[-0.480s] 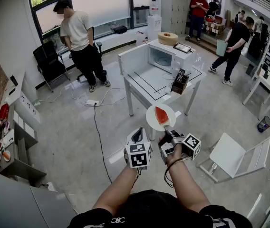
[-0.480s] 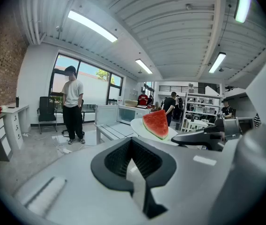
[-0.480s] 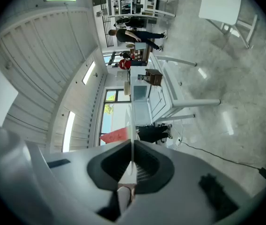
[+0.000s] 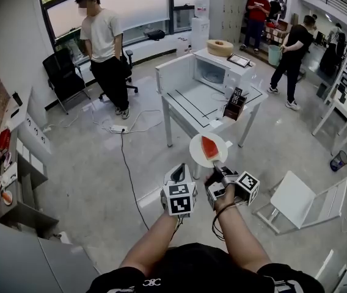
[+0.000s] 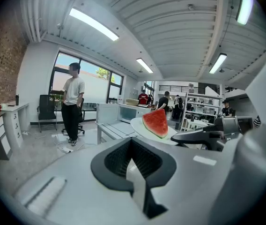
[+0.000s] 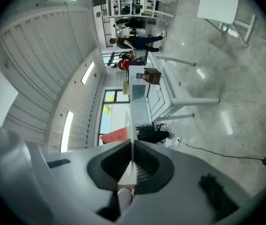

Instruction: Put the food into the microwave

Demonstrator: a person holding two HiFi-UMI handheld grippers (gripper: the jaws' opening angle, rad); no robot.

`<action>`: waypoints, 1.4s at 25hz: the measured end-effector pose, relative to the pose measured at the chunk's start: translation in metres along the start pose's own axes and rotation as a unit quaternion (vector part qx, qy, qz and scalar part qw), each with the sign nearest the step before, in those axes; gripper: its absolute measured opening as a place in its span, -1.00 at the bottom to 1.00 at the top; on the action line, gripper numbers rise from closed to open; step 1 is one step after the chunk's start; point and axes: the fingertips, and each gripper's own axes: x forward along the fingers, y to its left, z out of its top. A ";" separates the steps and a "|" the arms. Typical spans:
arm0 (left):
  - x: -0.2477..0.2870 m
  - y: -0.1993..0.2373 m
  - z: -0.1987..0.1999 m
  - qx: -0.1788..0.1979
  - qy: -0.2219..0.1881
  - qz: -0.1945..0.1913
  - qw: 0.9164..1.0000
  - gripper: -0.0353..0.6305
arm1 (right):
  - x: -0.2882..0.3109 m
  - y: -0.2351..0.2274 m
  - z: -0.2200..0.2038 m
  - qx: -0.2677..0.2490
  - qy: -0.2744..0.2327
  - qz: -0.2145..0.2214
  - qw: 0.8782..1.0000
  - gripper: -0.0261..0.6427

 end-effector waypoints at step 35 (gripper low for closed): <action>0.018 0.100 0.007 0.007 0.007 -0.025 1.000 -0.87 | 0.080 -0.011 -0.057 -0.011 -0.024 0.002 1.000 -0.87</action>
